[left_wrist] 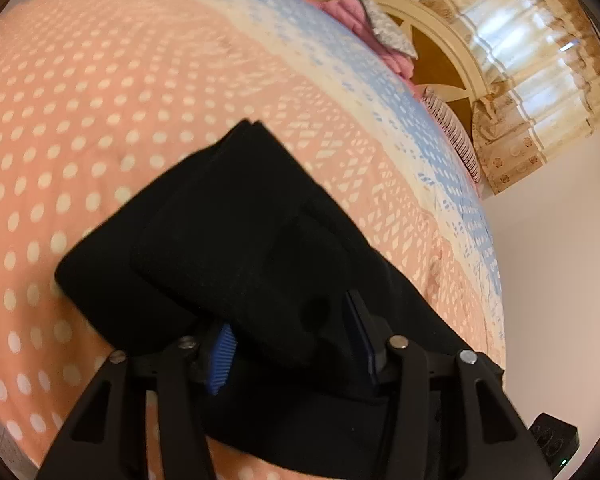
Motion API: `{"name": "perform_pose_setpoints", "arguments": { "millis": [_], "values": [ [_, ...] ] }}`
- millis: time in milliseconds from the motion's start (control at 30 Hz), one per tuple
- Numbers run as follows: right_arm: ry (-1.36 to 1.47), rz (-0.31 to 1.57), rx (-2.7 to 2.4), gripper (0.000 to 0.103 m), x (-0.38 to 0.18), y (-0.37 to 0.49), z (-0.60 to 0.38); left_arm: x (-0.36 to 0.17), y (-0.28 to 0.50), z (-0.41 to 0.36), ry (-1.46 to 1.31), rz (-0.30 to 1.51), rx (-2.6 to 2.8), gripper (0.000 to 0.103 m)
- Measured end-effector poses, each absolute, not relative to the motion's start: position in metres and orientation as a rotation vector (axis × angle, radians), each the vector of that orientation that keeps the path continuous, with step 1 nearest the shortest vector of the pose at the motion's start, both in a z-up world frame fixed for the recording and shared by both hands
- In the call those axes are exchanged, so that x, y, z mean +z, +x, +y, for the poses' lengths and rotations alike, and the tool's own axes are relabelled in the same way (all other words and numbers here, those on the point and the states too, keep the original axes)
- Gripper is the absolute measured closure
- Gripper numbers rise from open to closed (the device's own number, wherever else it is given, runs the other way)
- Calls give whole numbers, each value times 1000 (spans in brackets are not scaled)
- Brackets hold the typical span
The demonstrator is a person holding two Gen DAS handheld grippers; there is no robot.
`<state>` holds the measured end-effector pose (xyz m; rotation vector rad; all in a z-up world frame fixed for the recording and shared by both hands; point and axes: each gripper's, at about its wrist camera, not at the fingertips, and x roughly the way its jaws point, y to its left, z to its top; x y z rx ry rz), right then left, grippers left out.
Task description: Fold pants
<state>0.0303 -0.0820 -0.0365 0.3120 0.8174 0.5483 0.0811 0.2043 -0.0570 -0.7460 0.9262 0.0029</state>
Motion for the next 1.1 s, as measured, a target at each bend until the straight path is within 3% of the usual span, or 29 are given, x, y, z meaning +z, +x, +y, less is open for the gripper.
{"name": "perform_pose_setpoints", "arguments": {
  "millis": [33, 67, 133, 200, 267, 300, 533, 667, 733, 800, 833, 867, 967, 1100],
  "values": [
    [331, 827, 532, 96, -37, 30, -90, -54, 81, 202, -716, 915, -5, 76],
    [352, 834, 513, 96, -37, 30, -98, -52, 81, 200, -701, 906, -26, 94],
    [426, 834, 464, 96, -34, 29, -125, -46, 81, 201, -706, 882, -58, 96],
    [523, 831, 422, 84, -31, 30, -156, -36, 76, 204, -708, 806, -84, 96],
    [628, 827, 383, 17, -29, 31, -188, -23, 74, 205, -680, 766, -90, 96],
    [683, 799, 347, 13, -27, 29, -205, -17, 73, 206, -670, 754, -94, 96],
    [828, 688, 215, 13, -7, 51, -281, -2, 73, 206, -664, 733, -118, 96],
    [842, 793, 139, 16, -18, 93, -292, -2, 73, 204, -649, 741, -109, 96],
    [865, 839, 121, 28, -31, 107, -298, -4, 74, 204, -642, 747, -105, 96],
    [854, 866, 103, 56, -37, 119, -299, -4, 76, 204, -631, 758, -106, 96],
    [839, 880, 77, 77, -39, 123, -300, -5, 78, 205, -622, 767, -109, 96],
    [833, 889, 74, 88, -40, 127, -301, -5, 80, 204, -611, 772, -109, 96],
    [844, 879, 107, 94, -37, 125, -307, -2, 87, 206, -586, 778, -121, 96],
    [796, 780, 163, 95, -6, 79, -307, 9, 84, 212, -575, 749, -133, 96]
  ]
}}
